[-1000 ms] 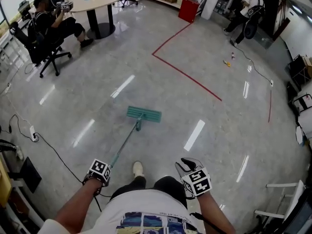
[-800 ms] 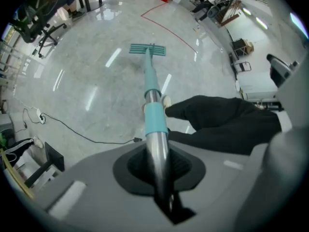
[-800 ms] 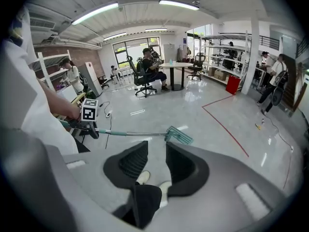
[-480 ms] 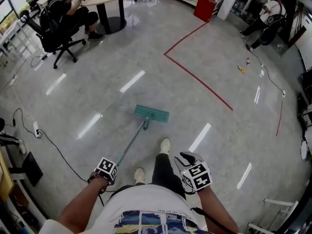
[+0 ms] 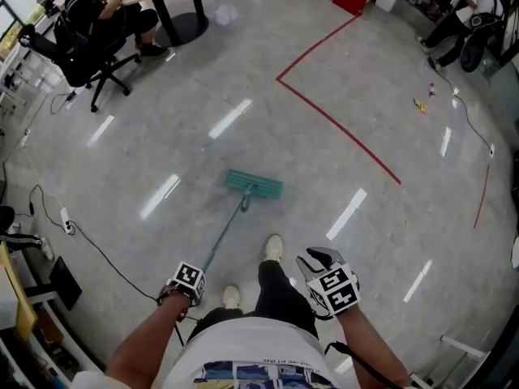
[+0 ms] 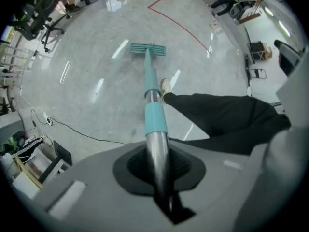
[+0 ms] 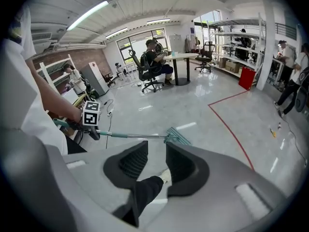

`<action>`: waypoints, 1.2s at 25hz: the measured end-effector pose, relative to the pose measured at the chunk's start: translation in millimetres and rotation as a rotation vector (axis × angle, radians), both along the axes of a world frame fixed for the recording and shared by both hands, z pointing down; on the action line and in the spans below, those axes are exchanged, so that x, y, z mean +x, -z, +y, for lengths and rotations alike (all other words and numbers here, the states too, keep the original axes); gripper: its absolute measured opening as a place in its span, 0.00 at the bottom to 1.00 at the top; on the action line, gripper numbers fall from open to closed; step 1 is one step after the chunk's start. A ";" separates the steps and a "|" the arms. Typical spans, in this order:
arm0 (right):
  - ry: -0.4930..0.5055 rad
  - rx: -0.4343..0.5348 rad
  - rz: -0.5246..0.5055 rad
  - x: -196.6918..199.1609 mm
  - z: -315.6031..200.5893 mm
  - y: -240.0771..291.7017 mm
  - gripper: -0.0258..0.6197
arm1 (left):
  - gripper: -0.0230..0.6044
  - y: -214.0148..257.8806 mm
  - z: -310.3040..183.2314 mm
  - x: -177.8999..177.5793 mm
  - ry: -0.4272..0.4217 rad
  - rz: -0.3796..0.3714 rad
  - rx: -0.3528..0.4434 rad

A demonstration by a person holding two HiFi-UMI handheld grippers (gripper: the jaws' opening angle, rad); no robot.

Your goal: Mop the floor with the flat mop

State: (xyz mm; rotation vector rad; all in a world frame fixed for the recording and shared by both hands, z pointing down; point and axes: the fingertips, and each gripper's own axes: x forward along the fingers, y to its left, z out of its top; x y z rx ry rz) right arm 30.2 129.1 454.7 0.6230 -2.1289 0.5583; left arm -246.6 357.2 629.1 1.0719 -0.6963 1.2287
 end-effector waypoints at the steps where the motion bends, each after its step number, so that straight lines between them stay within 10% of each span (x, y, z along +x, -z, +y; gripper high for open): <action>1: 0.000 -0.016 0.000 4.6 -4.3 -3.7 0.23 | 0.11 -2.6 -6.8 4.9 0.003 -0.001 -0.012; 30: -0.027 -0.235 0.018 68.2 -57.7 -65.0 0.23 | 0.11 -37.5 -130.8 73.0 0.020 0.003 -0.071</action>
